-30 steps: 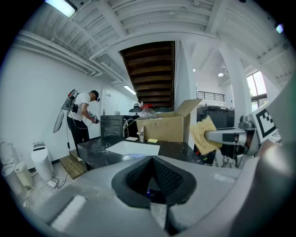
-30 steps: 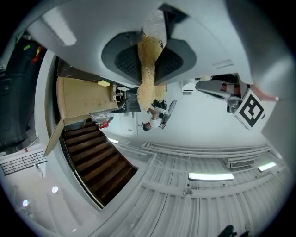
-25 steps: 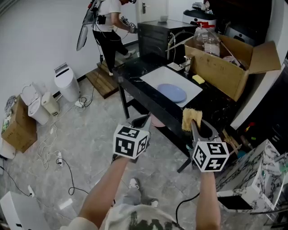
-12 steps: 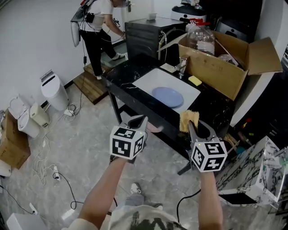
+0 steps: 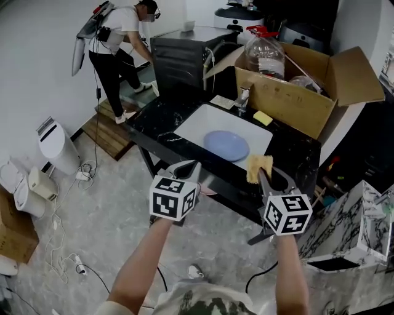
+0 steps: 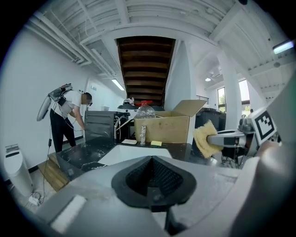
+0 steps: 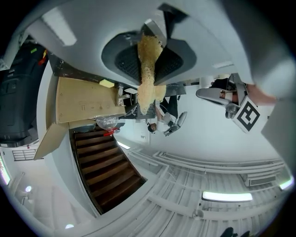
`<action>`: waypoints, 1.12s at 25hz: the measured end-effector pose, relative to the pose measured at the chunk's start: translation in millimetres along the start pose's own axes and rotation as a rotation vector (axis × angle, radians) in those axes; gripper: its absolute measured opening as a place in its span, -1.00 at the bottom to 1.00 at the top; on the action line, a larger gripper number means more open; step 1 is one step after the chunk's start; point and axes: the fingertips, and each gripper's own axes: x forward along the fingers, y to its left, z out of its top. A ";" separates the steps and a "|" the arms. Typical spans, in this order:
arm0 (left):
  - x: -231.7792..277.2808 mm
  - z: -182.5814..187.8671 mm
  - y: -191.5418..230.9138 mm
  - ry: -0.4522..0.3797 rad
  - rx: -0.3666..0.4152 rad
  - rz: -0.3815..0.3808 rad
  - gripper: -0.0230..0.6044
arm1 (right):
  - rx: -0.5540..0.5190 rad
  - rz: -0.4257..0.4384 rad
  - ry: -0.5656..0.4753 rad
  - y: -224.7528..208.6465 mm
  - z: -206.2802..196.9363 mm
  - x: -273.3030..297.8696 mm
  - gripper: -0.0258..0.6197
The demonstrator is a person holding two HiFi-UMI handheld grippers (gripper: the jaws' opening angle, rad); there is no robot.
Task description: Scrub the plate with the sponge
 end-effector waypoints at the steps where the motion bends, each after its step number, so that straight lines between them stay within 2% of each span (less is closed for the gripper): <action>1: 2.2 1.1 5.9 0.001 0.003 -0.009 -0.93 | 0.002 -0.010 0.002 1.4 0.3 4.5 -0.67; 12: 22.3 6.1 35.3 0.000 0.001 -0.085 -0.93 | -0.003 -0.060 0.017 13.6 4.7 31.8 -0.67; 21: 46.5 2.9 49.2 0.015 -0.001 -0.097 -0.93 | 0.010 -0.061 0.028 8.0 0.9 58.4 -0.67; 28: 87.1 8.7 72.3 0.028 0.010 -0.090 -0.93 | 0.020 -0.055 0.022 -11.4 0.9 104.5 -0.67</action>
